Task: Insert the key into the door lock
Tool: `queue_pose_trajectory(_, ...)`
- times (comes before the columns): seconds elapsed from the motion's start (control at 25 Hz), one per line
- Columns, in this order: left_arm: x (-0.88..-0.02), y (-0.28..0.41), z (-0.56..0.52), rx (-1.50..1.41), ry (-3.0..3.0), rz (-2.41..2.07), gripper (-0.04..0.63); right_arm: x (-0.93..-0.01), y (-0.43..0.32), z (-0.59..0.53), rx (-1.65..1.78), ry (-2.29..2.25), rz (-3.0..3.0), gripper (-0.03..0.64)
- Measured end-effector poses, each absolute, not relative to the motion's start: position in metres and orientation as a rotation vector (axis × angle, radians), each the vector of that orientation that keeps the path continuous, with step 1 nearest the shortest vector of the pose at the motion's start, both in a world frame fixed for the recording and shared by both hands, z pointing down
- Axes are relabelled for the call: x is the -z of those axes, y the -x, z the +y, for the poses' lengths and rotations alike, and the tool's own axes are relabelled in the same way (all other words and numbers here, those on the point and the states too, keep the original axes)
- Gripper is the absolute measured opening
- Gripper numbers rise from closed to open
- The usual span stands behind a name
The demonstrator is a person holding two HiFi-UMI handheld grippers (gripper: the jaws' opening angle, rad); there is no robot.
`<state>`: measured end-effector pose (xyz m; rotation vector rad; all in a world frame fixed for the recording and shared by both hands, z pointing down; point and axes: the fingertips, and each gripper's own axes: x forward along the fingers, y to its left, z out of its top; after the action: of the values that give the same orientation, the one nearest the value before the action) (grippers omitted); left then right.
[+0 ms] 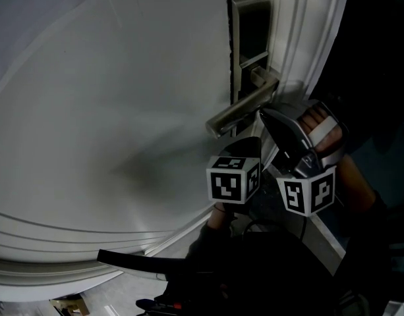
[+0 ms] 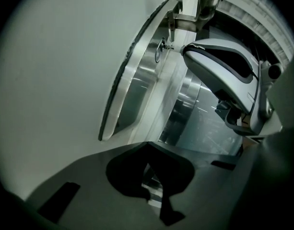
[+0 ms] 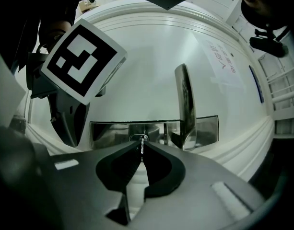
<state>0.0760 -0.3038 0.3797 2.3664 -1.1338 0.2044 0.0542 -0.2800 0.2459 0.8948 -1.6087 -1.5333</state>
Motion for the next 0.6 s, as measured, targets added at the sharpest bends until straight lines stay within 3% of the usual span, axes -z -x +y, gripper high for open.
queue_pose_trajectory(0.6,-0.3756,-0.0710,-0.3024,-0.185,-2.369,-1.149,0.000,-0.2459,-0.0533,-0.2807,1.527,-0.901,-1.602,0.012)
